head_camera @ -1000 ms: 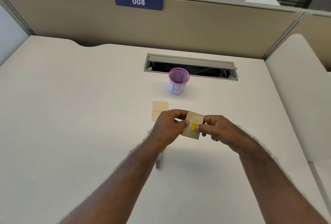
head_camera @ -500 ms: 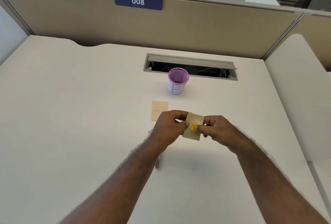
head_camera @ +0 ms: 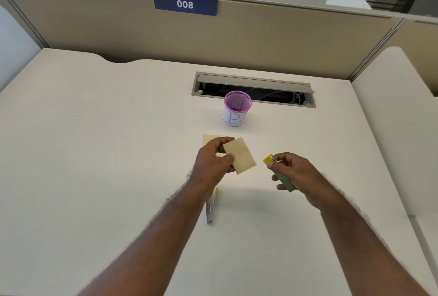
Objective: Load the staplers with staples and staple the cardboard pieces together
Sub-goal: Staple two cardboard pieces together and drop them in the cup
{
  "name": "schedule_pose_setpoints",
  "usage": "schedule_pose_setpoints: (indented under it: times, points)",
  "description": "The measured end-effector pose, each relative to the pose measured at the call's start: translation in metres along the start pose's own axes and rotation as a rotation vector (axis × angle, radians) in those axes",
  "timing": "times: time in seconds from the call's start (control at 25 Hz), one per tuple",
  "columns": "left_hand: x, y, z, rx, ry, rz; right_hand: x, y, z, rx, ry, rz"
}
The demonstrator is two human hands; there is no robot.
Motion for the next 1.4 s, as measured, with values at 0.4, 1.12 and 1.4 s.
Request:
schedule_pose_setpoints:
  times: [0.4,1.12,1.4]
  points:
    - [-0.002,-0.007,0.004,0.019,-0.104,0.281,-0.078,0.031,0.003,-0.391,0.072,0.57]
    - [-0.048,-0.018,0.041,0.063,0.011,0.279,0.018,0.036,0.034,-0.332,-0.135,0.139]
    - [-0.11,-0.014,0.076,0.132,0.191,0.196,0.157,0.049,0.1,-0.086,-0.507,-0.201]
Point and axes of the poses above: each hand's wrist, its own z-axis away from the middle knuckle, its own y-axis out of the palm, x = y × z, the point moved 9 cm from there along -z, towards the middle knuckle, and after that the axes turned 1 degree about -y, right-handed, at the moved point
